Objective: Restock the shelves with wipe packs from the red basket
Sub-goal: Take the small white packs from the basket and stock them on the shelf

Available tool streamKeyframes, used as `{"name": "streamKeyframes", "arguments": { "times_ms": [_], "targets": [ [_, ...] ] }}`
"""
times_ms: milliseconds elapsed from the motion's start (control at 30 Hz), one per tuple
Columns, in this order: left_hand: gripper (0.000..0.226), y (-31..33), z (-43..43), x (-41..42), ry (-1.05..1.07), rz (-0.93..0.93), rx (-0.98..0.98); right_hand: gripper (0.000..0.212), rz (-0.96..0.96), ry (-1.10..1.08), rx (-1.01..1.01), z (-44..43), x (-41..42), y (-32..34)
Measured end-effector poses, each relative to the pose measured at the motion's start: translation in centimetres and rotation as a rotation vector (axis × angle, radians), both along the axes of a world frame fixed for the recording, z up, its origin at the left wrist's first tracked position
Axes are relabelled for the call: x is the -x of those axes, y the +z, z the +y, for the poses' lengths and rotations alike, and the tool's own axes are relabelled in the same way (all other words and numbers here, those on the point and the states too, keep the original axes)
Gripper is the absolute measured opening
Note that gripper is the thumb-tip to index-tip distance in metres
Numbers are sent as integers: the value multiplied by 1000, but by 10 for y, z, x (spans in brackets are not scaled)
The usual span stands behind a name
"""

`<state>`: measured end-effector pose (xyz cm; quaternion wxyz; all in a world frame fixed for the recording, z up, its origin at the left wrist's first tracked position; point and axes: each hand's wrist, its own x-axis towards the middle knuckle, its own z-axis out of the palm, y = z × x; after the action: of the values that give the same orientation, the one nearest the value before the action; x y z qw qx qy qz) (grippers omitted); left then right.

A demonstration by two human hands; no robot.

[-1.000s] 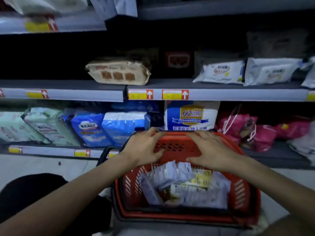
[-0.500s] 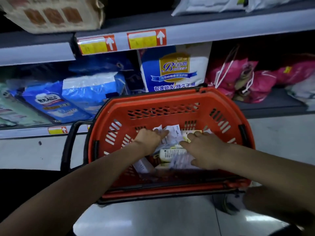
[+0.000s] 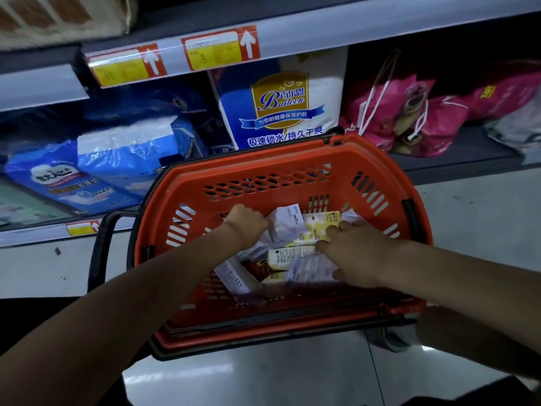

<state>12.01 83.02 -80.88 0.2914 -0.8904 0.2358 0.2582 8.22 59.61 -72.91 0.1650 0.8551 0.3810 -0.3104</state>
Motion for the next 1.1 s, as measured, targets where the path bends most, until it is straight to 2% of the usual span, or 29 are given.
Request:
{"name": "streamKeyframes", "arguments": {
  "times_ms": [167,300,433,533,633,800,867,933,1000,1100],
  "targets": [
    [31,13,7,2,117,60,130,48,-21,-16,-5,10,1,11],
    [24,59,41,10,214,45,287,42,-99,-55,-18,21,0,21],
    [10,111,86,23,515,33,755,34,-120,-190,-93,30,-5,29],
    [8,137,97,35,620,-72,1082,27,-61,-330,-209,35,-8,28],
    [8,143,81,48,737,-74,1366,50,172,-641,-426,40,-10,21],
    [16,145,56,69,793,4,1769,67,887,-1455,-730,51,-8,15],
    [17,150,51,72,795,-14,1803,71,961,-1561,-785,51,-8,9],
    [19,147,51,73,722,-57,1674,70,903,-1527,-749,50,-9,1],
    [22,134,54,72,698,-11,1564,69,892,-1550,-726,48,-6,-7],
    [28,97,55,71,740,45,1427,51,887,-1538,-715,48,2,-16]
  ]
}}
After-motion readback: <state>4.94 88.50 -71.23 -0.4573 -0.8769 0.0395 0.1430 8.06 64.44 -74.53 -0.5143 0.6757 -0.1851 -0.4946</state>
